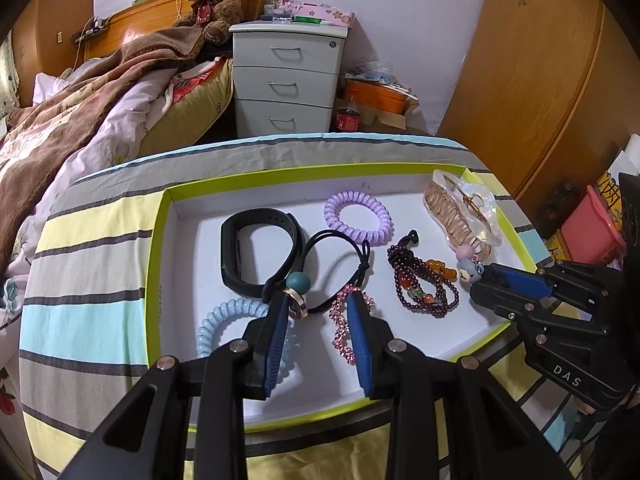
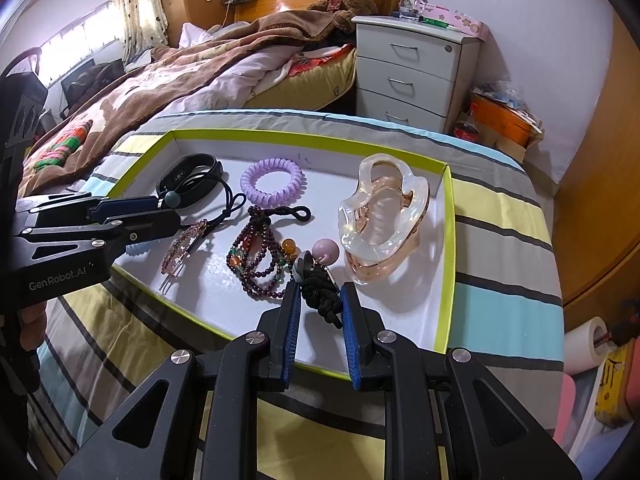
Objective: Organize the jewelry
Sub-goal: 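Lower the keychain into the box and open the right tool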
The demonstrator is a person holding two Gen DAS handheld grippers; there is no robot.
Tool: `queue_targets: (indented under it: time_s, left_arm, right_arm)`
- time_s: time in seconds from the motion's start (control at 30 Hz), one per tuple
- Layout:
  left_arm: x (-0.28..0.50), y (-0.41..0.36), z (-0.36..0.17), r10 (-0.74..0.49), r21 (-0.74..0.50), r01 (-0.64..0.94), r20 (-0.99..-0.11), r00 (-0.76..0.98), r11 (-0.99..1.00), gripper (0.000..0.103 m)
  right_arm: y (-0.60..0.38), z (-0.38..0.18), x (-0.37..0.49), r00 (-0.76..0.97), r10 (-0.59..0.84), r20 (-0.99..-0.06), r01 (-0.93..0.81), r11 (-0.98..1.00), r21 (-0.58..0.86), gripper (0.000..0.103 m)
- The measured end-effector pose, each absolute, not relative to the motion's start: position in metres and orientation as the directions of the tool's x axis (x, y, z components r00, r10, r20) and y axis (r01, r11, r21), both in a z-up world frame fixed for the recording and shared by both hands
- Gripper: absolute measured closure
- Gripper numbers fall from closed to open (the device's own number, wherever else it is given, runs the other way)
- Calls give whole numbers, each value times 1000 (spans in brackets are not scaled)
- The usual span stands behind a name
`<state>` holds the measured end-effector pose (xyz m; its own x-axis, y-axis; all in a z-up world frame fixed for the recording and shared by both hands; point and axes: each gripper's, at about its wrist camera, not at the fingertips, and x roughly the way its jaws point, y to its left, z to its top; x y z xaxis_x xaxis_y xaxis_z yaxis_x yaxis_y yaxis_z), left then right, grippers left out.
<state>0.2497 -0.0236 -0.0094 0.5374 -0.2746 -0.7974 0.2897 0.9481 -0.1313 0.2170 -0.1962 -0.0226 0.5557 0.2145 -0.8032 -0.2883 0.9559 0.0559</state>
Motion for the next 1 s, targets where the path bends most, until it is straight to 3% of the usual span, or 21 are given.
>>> queue_targets:
  time_s: [0.27,0.37,1.0]
  left_arm:
    - [250,-23,-10,-277,-136,288,-796,538,948,71]
    - [249,-23,-9,-277,-138,284,-796,538,949,71]
    - [228,-24,9,-254,-115,268,-782,569,957,68]
  right_arm:
    - [-197,-21,216,550,222,-805,-293,954,63,80]
    - [-196,-20,216,552,221,-804,-292,955,62,72]
    - [-204,-4,198,599,235,-766,-251,963,99,72]
